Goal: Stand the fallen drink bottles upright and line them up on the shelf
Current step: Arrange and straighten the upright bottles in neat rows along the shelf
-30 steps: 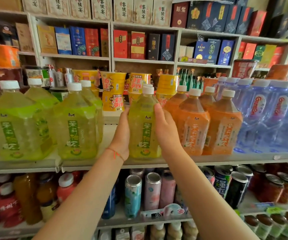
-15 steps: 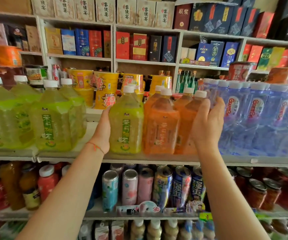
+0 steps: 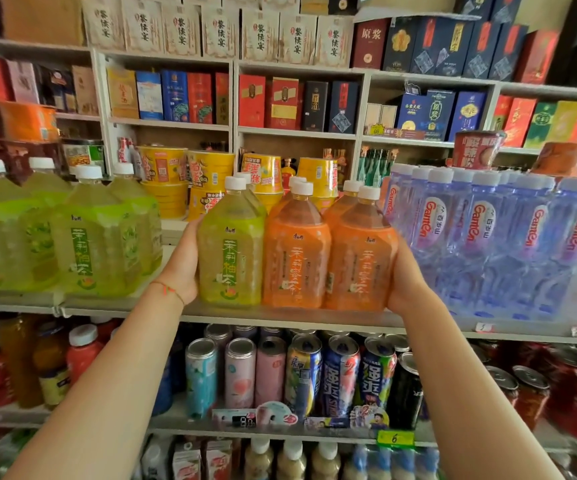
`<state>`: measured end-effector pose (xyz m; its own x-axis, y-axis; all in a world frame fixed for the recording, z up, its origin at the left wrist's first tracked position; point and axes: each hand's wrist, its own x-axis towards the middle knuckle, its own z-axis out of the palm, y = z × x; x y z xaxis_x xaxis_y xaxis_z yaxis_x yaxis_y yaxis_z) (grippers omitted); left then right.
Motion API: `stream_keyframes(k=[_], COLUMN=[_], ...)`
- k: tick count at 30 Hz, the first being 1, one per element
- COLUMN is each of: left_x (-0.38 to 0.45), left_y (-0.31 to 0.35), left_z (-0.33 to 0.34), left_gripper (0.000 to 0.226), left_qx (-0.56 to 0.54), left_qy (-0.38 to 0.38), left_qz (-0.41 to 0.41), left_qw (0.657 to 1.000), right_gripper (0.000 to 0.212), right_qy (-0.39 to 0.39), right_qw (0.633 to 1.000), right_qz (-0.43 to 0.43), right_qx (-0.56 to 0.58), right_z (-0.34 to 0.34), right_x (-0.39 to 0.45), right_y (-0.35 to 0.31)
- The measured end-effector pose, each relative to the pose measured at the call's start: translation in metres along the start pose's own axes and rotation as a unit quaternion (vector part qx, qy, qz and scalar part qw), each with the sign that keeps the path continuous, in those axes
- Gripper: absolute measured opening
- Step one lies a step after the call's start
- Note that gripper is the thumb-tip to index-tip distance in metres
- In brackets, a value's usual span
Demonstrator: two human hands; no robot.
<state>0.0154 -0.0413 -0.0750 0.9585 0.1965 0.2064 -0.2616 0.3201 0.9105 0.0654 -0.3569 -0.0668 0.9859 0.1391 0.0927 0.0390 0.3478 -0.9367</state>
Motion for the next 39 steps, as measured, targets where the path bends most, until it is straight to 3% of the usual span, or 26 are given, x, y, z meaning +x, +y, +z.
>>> stream_keyframes(k=[16,22,30,34,36,38,39], left_x=[0.004,0.001,-0.001,-0.007,-0.010,-0.014,-0.019], left_y=[0.004,0.010,0.010,0.012,0.012,0.010,0.010], left_z=[-0.013,-0.014,-0.010,-0.008,-0.004,-0.001,0.001], left_gripper=[0.056,0.058,0.058,0.057,0.051,0.037,0.031], left_qx=[-0.007,-0.004,-0.007,-0.008,0.022,0.112,0.158], left_qy=[0.006,0.009,0.009,0.039,0.110,0.209,0.241], left_qz=[-0.025,-0.016,0.002,0.010,0.049,0.135,0.198], left_qw=[1.000,1.000,1.000,0.999,0.993,0.962,0.937], right_gripper=[0.049,0.058,0.056,0.057,0.047,0.027,0.029], right_qy=[-0.012,-0.017,0.009,0.085,0.143,0.198,0.203], right_qw=[1.000,1.000,1.000,0.996,0.983,0.939,0.910], right_qz=[-0.010,0.007,-0.005,-0.024,-0.091,-0.239,-0.316], right_qx=[0.018,0.011,-0.008,-0.019,-0.065,-0.145,-0.178], right_z=[0.012,0.017,0.020,0.031,0.043,0.063,0.075], right_x=[0.009,0.007,0.001,-0.013,-0.022,-0.034,-0.040], right_y=[0.010,0.013,0.011,0.009,0.005,0.000,-0.002])
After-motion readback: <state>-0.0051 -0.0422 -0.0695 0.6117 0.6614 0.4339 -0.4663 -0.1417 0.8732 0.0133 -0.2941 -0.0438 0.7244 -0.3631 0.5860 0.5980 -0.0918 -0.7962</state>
